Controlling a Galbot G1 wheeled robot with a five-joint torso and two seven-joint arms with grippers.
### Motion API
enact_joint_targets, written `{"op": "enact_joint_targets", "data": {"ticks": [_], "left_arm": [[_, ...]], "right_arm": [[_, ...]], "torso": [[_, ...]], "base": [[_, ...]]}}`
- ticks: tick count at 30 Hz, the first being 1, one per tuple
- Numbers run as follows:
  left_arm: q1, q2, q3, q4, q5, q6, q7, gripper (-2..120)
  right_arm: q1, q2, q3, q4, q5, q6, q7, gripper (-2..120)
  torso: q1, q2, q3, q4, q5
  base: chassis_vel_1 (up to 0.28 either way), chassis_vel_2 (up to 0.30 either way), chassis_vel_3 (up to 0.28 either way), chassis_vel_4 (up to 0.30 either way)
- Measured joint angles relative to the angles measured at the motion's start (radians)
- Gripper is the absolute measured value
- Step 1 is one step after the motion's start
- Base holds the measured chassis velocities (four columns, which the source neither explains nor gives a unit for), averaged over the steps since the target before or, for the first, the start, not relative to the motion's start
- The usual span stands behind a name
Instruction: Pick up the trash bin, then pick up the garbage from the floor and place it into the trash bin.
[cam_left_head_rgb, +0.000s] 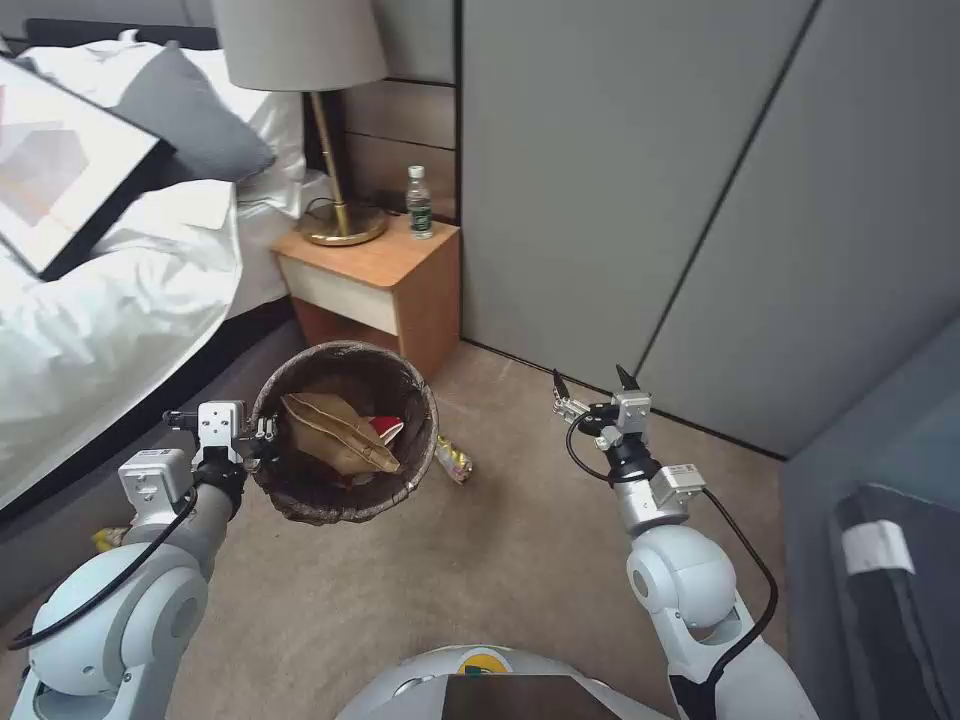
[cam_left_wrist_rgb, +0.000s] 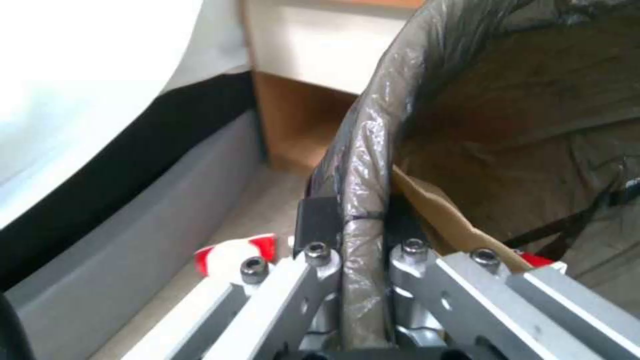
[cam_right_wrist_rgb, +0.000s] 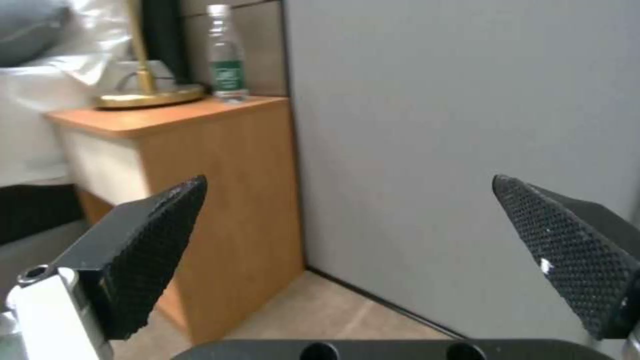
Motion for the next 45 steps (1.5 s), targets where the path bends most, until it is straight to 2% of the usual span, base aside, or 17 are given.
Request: {"op": "enact_joint_targets", "data": {"ticks": [8, 11, 17, 21, 23, 26, 35, 45], "left_arm": [[0.001, -0.002, -0.001, -0.003, -0.014, 0.000, -0.005, 2], [0.002, -0.001, -0.001, -0.006, -0.015, 0.000, -0.005, 2], [0.003, 0.000, -0.003, -0.007, -0.015, 0.000, -0.005, 2], [0.006, 0.001, -0.007, -0.008, -0.014, 0.000, -0.006, 2], [0.007, 0.001, -0.008, -0.008, -0.014, 0.000, -0.006, 2], [0.009, 0.001, -0.009, -0.008, -0.008, 0.000, -0.007, 2], [0.012, 0.001, -0.016, -0.008, -0.005, 0.000, -0.008, 2], [0.014, 0.002, -0.019, -0.008, -0.002, 0.000, -0.010, 2]], "right_arm": [[0.008, -0.004, -0.013, -0.010, 0.023, -0.027, 0.006, 100], [0.029, -0.011, -0.023, -0.047, 0.036, -0.048, 0.006, 100], [0.053, -0.026, -0.034, -0.102, 0.064, -0.080, 0.004, 100], [0.071, -0.049, -0.045, -0.149, 0.172, -0.134, -0.020, 100], [0.078, -0.055, -0.046, -0.162, 0.185, -0.139, -0.024, 100], [0.122, -0.086, -0.055, -0.240, 0.199, -0.148, -0.071, 100], [0.220, -0.136, -0.129, -0.373, 0.254, -0.174, -0.164, 100], [0.315, -0.131, -0.182, -0.527, 0.278, -0.210, -0.237, 100]], "torso": [[0.000, 0.000, 0.000, 0.0008, -0.0001], [0.000, 0.000, 0.000, 0.0000, 0.0000], [0.000, 0.000, 0.000, -0.0001, 0.0001], [0.000, 0.000, 0.000, 0.0000, 0.0000], [0.000, 0.000, 0.000, 0.0001, 0.0000], [0.000, 0.000, 0.000, 0.0001, 0.0000], [0.000, 0.000, 0.000, 0.0002, 0.0000], [0.000, 0.000, 0.000, 0.0002, -0.0001]], "base": [[0.107, 0.102, 0.106, 0.111], [0.020, 0.024, 0.008, 0.020], [0.000, 0.000, 0.000, 0.000], [0.000, 0.000, 0.000, 0.000], [0.000, 0.000, 0.000, 0.000], [0.000, 0.000, 0.000, 0.000], [0.000, 0.000, 0.000, 0.000], [0.000, 0.000, 0.000, 0.000]]}}
